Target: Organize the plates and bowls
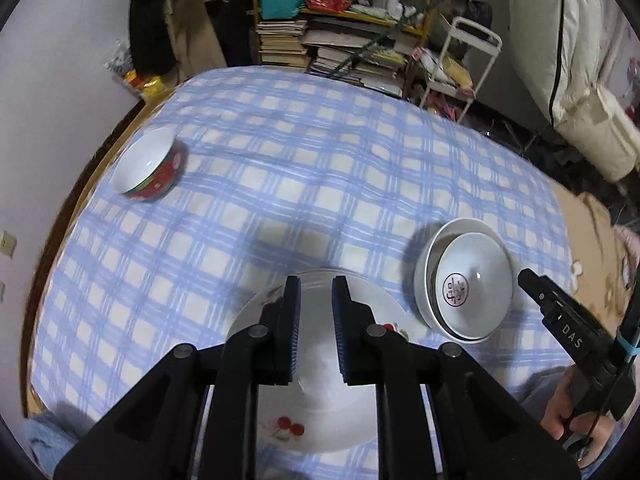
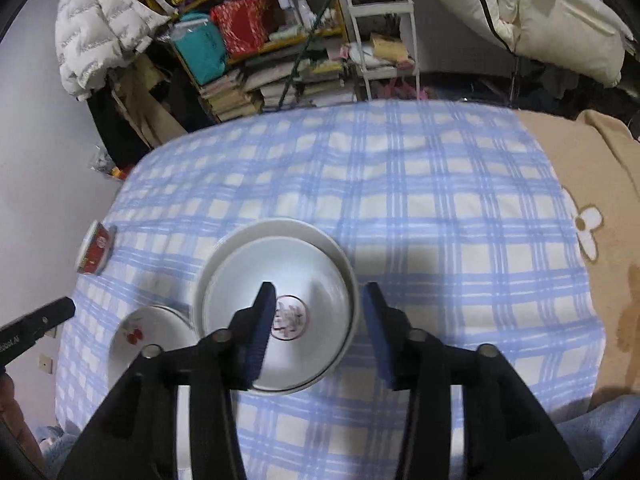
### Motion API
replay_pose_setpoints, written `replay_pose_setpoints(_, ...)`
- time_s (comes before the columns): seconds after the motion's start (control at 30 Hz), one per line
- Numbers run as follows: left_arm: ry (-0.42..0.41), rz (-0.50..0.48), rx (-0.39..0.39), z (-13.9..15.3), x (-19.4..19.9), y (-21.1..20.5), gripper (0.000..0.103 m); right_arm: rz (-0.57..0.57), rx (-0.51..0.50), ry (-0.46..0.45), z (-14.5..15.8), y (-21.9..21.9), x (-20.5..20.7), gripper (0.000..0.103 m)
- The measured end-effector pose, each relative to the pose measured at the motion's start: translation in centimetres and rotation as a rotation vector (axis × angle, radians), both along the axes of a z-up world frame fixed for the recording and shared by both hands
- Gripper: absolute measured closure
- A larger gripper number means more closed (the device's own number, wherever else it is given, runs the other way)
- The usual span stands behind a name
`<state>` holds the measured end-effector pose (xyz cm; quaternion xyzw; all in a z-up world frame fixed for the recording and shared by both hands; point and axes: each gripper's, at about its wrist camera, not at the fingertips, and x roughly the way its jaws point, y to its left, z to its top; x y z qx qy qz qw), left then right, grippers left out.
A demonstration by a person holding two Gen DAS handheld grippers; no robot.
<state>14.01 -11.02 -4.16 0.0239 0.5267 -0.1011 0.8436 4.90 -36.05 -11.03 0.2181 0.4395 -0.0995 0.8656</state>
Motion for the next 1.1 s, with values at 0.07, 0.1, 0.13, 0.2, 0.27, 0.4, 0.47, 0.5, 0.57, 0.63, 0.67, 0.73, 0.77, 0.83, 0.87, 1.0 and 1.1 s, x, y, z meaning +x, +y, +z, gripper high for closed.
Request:
replay_pose_setpoints(0.07,-0.013,0.018,-0.002,0.6,-0.3,0.9,0.087,0.008,0.054,-0.031,1.1,0.5,-0.5,0.042)
replay_pose_setpoints(0.1,-0.025,0.021,0.01,0.9,-0.5,1.4,0.087,0.012,0.072,-0.045,1.4,0.8,-0.7,0.038)
replay_pose_setpoints(0.13,-0.035,0.022,0.027,1.2,-0.7,1.8,0.087,0.018,0.083,-0.059,1.8,1.2,-0.9,0.034)
replay_pose_setpoints(0.2,-0.045,0.025,0.045,1.6,-1.1,2.6,0.086,0.047,0.068,-0.082,2.6,2.6,-1.1,0.021)
replay_pose_setpoints(0.27,-0.054,0.033,0.049,2.0,-1.4,3.7,0.085,0.073,0.026,-0.092,3.4,3.9,-1.2,0.015)
replay_pose_setpoints(0.4,-0.082,0.05,0.077,2.9,-2.0,5.7,0.078,0.111,-0.008,-0.111,4.5,6.4,-1.0,0.006)
replay_pose_setpoints(0.47,-0.076,0.061,0.064,3.2,-2.0,7.1,0.076,0.113,-0.031,-0.115,5.0,7.4,-0.8,0.002)
replay_pose_setpoints(0.5,-0.069,0.069,0.054,3.3,-2.0,7.7,0.075,0.111,-0.038,-0.112,5.1,7.8,-0.7,0.002)
replay_pose_setpoints(0.57,-0.068,0.092,0.056,3.5,-1.8,9.0,0.075,0.11,-0.037,-0.125,5.4,8.5,-0.6,0.002)
replay_pose_setpoints(0.63,-0.08,0.098,0.081,3.6,-1.7,9.8,0.072,0.099,-0.044,-0.134,5.6,9.0,-0.5,0.001)
replay_pose_setpoints(0.67,-0.088,0.095,0.098,3.8,-1.5,10.1,0.062,0.101,-0.049,-0.128,5.6,9.2,-0.3,0.001)
replay_pose_setpoints(0.73,-0.107,0.093,0.115,4.1,-1.3,11.0,0.042,0.119,-0.064,-0.111,5.5,9.9,0.3,0.001)
replay_pose_setpoints(0.77,-0.119,0.105,0.112,4.3,-1.2,11.8,0.037,0.127,-0.073,-0.105,5.4,10.1,0.5,0.001)
replay_pose_setpoints(0.83,-0.116,0.117,0.11,4.3,-0.8,12.8,0.034,0.134,-0.082,-0.105,5.2,10.6,0.9,0.001)
replay_pose_setpoints(0.87,-0.115,0.121,0.115,4.2,-0.6,13.2,0.028,0.137,-0.081,-0.104,5.1,10.8,1.1,0.001)
replay_pose_setpoints(1.0,-0.162,0.141,0.2,3.5,0.0,14.4,0.018,0.161,-0.086,-0.09,4.6,11.8,2.3,0.001)
replay_pose_setpoints(1.1,-0.187,0.139,0.215,3.0,0.9,15.4,0.017,0.174,-0.095,-0.088,4.3,12.6,3.7,0.001)
